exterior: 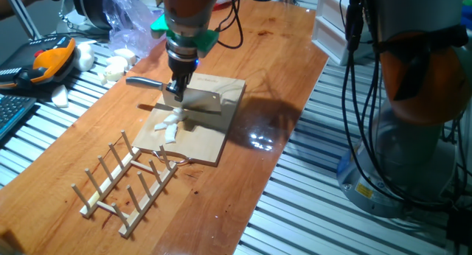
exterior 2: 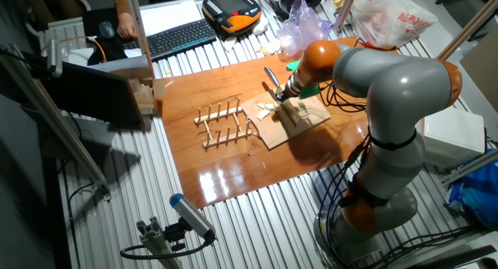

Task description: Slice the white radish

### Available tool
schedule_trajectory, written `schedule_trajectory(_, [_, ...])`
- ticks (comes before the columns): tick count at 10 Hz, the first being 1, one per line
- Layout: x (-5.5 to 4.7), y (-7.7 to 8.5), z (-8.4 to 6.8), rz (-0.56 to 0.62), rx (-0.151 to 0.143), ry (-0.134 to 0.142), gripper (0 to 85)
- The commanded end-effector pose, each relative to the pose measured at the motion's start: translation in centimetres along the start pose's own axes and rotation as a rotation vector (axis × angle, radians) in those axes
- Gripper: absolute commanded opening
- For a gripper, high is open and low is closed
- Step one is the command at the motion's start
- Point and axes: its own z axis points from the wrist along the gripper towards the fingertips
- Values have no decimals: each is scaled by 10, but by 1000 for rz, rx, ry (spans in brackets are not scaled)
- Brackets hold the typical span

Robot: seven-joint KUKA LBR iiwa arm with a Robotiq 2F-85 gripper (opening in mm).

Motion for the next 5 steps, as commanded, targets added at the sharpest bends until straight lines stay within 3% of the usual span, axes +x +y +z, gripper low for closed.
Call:
schedule_trajectory(1, [0,0,-1,0,0,0,0])
schedule_trajectory(5, [-2,0,-12,-1,9,10,0])
